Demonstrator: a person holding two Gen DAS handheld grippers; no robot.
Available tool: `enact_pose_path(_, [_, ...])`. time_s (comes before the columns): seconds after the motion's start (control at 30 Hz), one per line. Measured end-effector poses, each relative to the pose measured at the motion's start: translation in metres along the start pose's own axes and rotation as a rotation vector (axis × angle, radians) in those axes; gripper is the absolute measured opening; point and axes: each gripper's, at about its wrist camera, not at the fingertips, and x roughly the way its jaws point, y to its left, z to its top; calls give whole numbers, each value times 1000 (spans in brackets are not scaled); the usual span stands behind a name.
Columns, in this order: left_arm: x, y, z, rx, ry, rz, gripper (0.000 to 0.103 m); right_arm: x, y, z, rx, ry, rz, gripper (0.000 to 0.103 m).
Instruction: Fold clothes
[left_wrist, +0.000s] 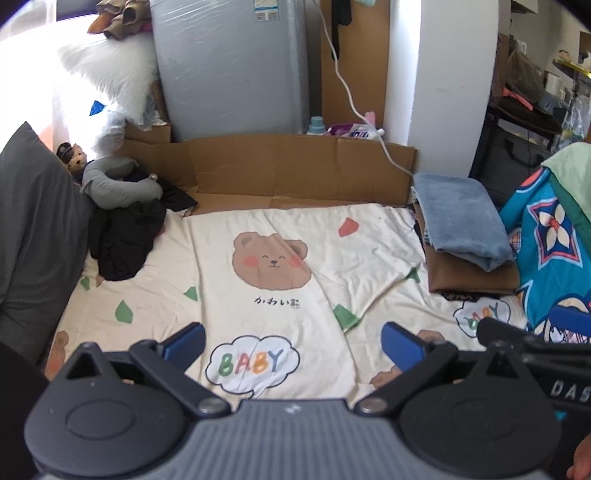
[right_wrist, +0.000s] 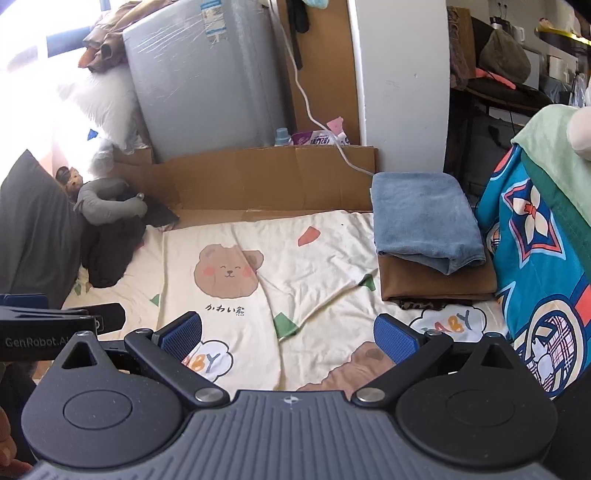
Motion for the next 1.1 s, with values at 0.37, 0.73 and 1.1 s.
enact_pose_path(0.37, [34, -4, -3, -57, 17, -22, 102, 16, -17, -5, 24, 28, -38, 102])
enact_pose_path(0.73, [47, -4, -13, -62, 58, -18, 102, 23, -23, -12, 35, 39, -44, 102])
enact_pose_path(1.1, [49, -3, -21, -80, 82, -20, 102, 28, -17, -12, 34, 52, -29, 102])
